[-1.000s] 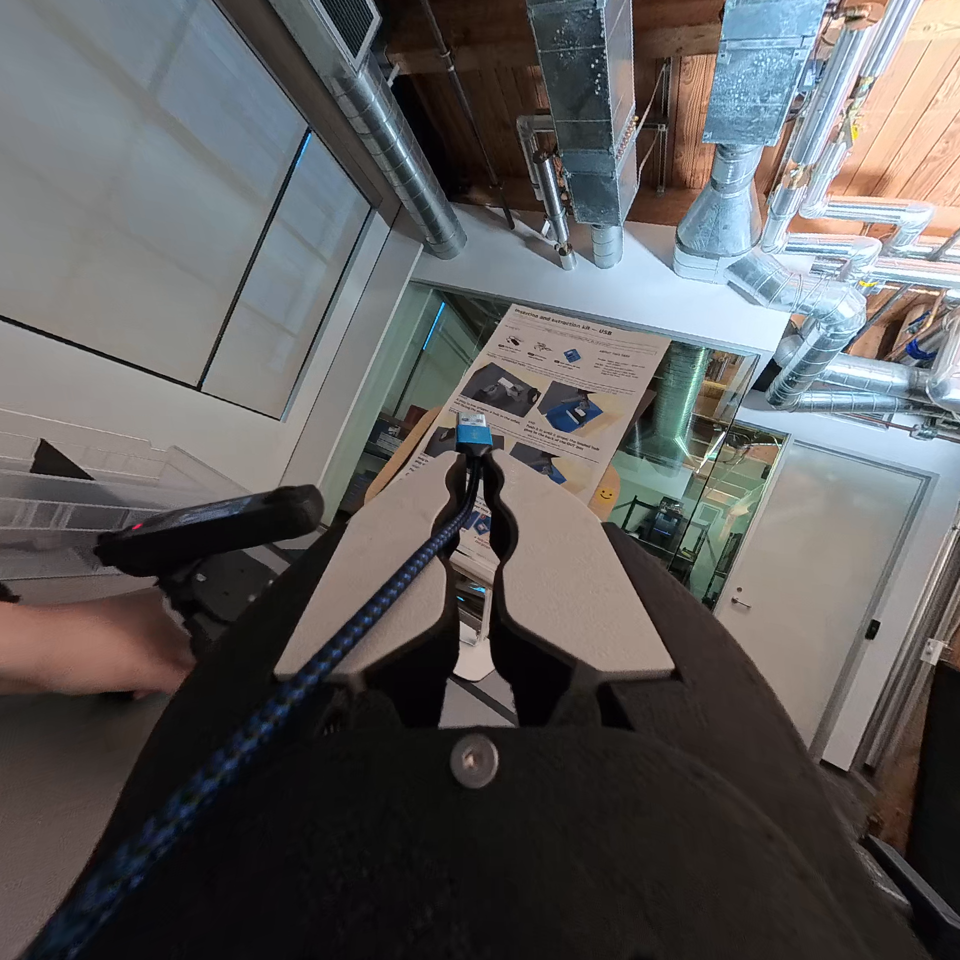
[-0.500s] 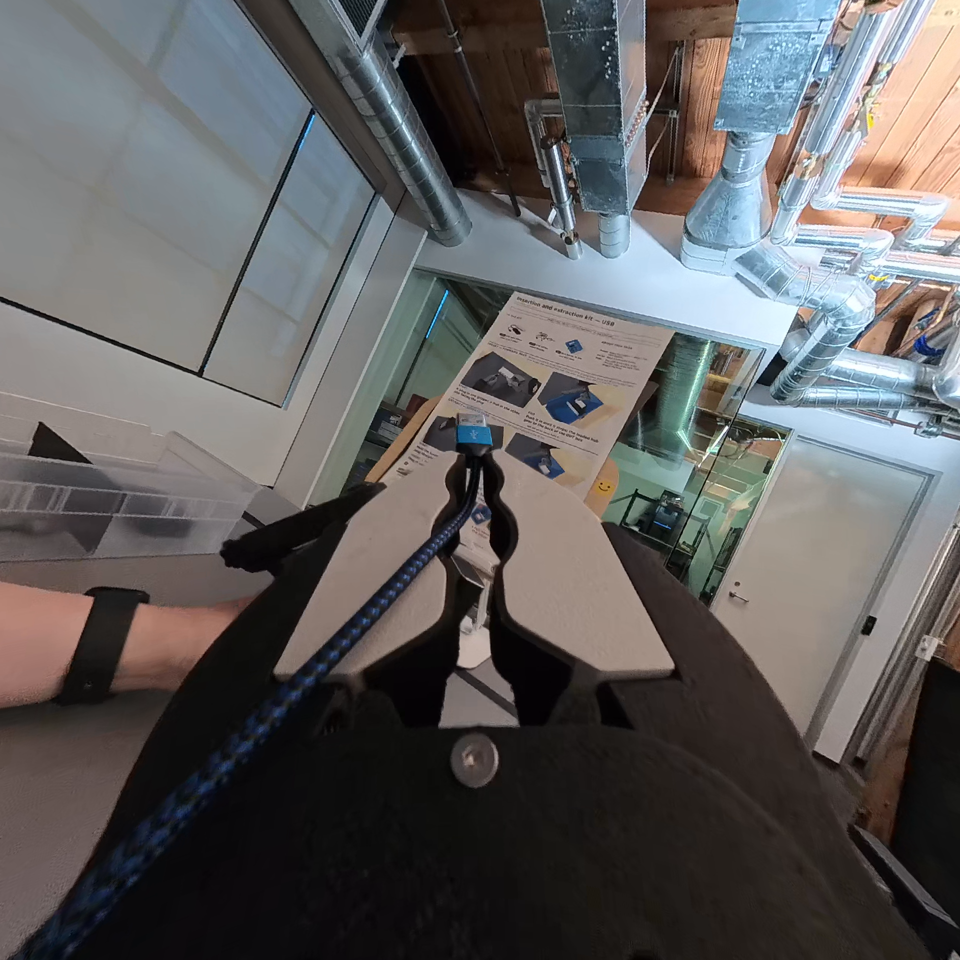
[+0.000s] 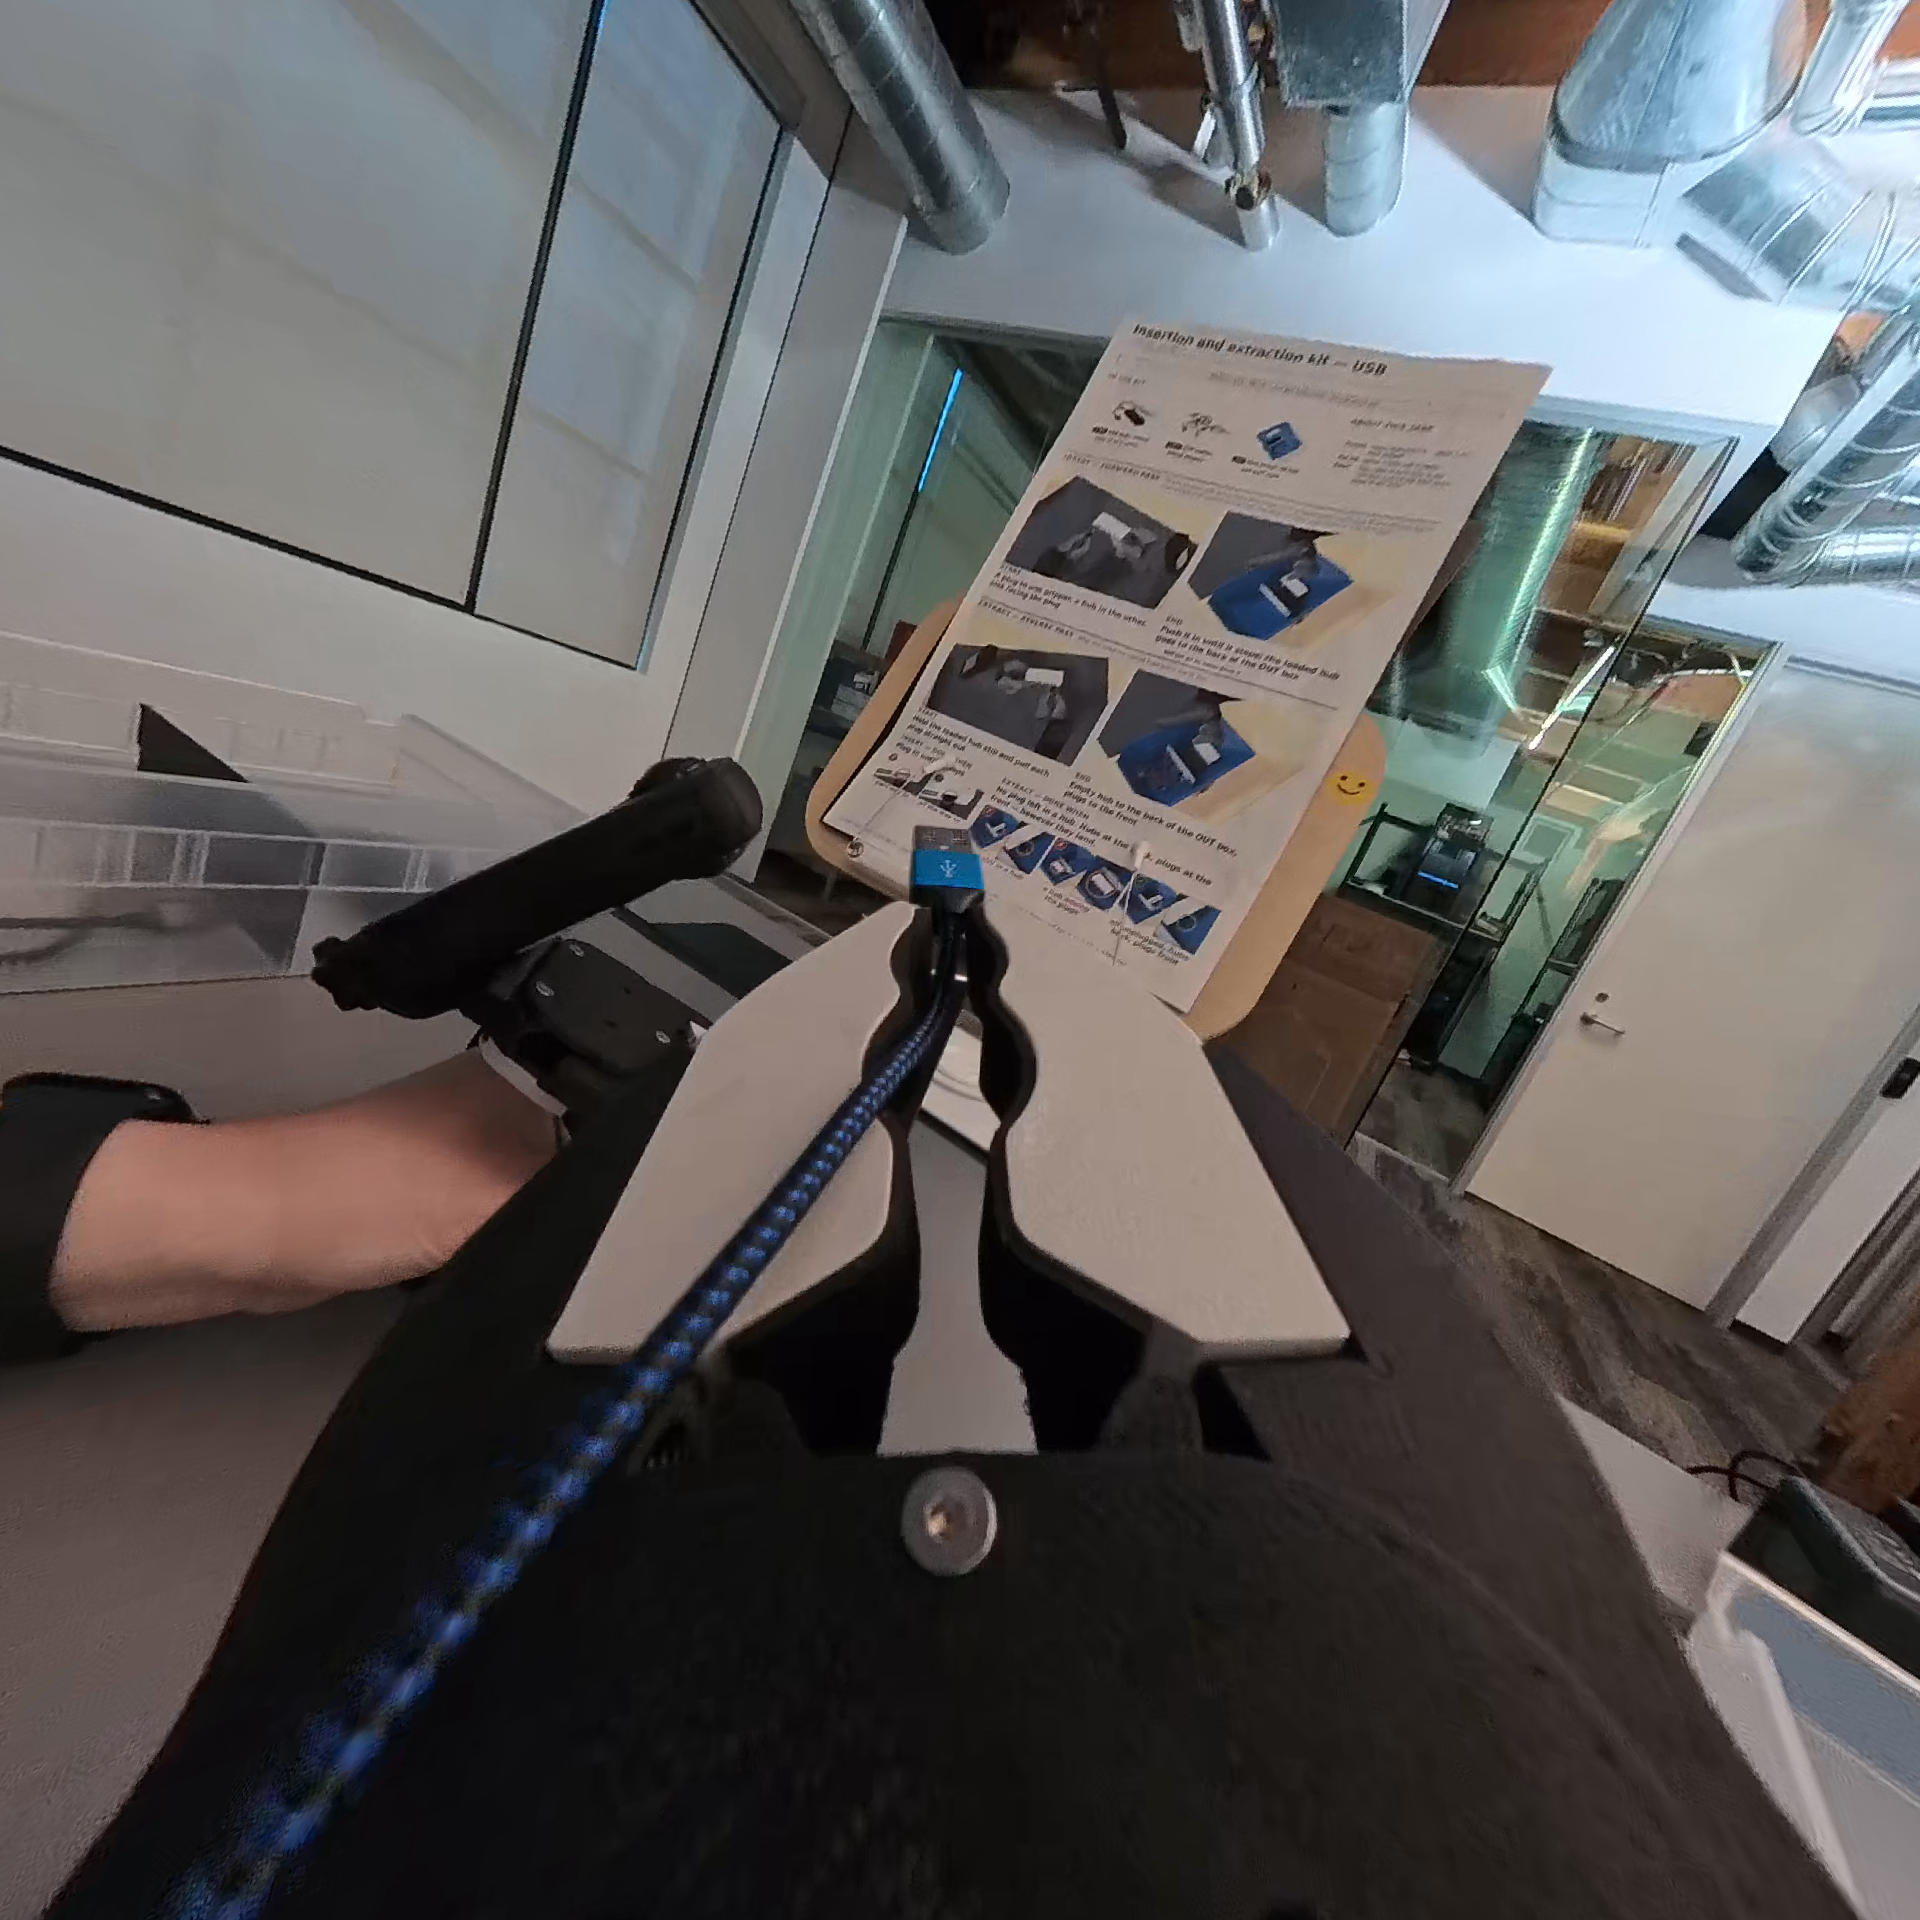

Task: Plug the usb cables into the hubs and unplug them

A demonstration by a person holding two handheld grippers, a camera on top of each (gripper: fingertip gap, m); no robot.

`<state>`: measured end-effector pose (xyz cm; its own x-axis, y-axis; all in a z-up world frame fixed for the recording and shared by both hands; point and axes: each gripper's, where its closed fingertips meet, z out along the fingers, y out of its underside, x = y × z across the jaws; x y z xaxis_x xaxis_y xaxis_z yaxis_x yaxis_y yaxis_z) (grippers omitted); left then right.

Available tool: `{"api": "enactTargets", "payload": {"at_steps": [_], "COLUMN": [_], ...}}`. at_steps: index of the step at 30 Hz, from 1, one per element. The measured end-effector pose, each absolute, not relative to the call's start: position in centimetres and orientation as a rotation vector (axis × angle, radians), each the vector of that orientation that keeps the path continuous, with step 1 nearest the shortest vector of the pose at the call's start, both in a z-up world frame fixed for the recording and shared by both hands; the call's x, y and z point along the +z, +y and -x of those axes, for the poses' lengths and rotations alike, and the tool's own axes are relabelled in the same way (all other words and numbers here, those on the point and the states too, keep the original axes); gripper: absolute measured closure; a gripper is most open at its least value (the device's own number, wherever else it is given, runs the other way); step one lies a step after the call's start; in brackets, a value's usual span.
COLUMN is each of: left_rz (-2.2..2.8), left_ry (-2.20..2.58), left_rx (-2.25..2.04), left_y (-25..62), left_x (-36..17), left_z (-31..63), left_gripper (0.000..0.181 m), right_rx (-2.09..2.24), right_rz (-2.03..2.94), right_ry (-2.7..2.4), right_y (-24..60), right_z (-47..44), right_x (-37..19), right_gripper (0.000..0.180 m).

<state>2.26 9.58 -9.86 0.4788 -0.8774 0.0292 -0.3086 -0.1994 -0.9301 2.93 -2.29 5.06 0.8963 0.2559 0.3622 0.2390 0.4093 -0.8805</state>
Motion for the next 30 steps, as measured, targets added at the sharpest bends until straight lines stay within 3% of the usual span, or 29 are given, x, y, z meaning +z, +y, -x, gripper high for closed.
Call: {"api": "enactTargets", "payload": {"at_steps": [12, 15, 17, 18, 20, 22, 24, 30], "left_rz": [1.856, 1.836, 1.768, 1.722, 1.595, 1.461, 1.346, 1.380], "left_ry": [1.162, 1.254, 1.315, 1.303, 1.241, 1.108, 1.069, 1.317], "left_rx": [-0.752, -0.774, -0.845, -0.857, -0.854, -0.824, -0.858, -1.004], "left_y": [7.3, 5.6, 3.8, 3.4, 3.4, 5.0, 6.2, 8.6], "left_x": [-12.0, -12.3, -11.7, -11.0, -8.3, -4.1, -0.5, 0.2], "left_z": [-0.3, 1.4, 2.4, 3.1, 4.2, 5.3, 5.2, 0.0], "left_gripper": [0.106, 0.117, 0.144, 0.147, 0.140, 0.120, 0.118, 0.108], "right_rx": [0.001, -0.005, -0.004, -0.001, -0.008, -0.017, -0.017, -0.037], "right_rz": [1.179, 1.174, 1.165, 1.162, 1.150, 1.133, 1.116, 1.120], "right_ry": [-0.478, -0.477, -0.478, -0.479, -0.480, -0.478, -0.472, -0.479], "right_y": [-2.0, -2.1, -2.3, -2.4, -2.6, -2.9, -3.3, -3.2], "right_z": [-3.6, -3.8, -3.8, -3.8, -3.8, -3.9, -4.0, -4.3], "right_x": [4.7, 4.9, 5.1, 5.2, 5.5, 6.0, 6.5, 6.2], "right_gripper": [0.173, 0.173, 0.173, 0.173, 0.173, 0.173, 0.173, 0.173]}}
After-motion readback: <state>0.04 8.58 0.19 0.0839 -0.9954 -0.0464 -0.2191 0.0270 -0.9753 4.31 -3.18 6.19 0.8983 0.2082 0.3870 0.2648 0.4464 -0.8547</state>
